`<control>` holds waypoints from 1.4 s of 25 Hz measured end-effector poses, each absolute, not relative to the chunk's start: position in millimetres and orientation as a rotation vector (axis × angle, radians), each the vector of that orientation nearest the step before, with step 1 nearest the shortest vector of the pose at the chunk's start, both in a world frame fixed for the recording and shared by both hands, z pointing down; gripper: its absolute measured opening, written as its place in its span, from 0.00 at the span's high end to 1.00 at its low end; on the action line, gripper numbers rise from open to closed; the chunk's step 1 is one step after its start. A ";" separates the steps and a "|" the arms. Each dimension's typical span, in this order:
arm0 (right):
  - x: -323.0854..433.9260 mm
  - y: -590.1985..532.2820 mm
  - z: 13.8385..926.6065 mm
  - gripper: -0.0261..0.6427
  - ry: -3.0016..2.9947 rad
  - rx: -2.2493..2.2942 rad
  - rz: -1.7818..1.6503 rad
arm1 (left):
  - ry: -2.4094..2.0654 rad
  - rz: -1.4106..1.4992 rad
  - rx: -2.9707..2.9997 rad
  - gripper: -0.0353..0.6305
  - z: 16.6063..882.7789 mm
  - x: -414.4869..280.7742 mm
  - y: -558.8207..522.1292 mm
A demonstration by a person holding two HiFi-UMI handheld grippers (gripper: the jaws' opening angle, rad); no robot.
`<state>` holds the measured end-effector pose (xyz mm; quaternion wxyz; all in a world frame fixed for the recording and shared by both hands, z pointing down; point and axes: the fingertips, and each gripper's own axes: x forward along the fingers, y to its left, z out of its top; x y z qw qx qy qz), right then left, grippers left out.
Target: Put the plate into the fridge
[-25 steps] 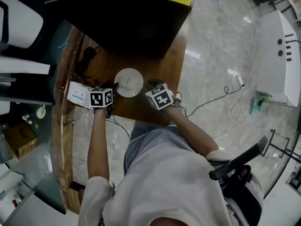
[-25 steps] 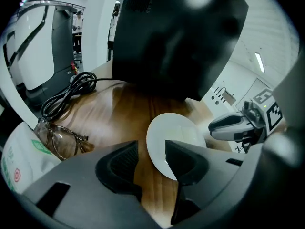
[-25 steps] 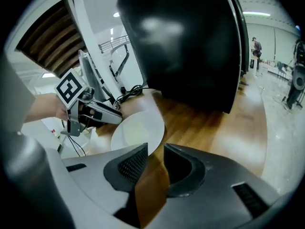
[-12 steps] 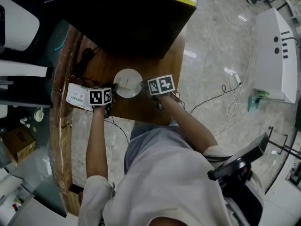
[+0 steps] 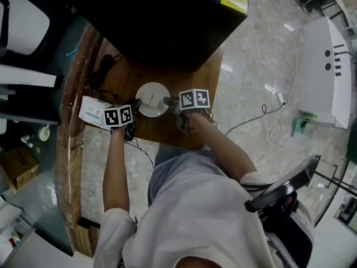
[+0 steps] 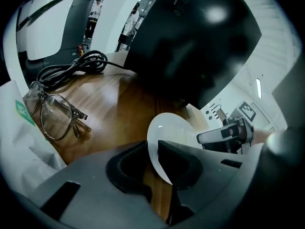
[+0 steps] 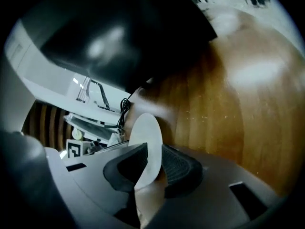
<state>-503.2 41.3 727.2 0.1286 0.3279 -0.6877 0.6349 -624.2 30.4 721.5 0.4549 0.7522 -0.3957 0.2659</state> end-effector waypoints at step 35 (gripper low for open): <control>-299.1 92.3 655.2 0.93 -2.322 0.690 2.153 | -1.174 0.490 2.149 0.83 649.1 -422.7 66.4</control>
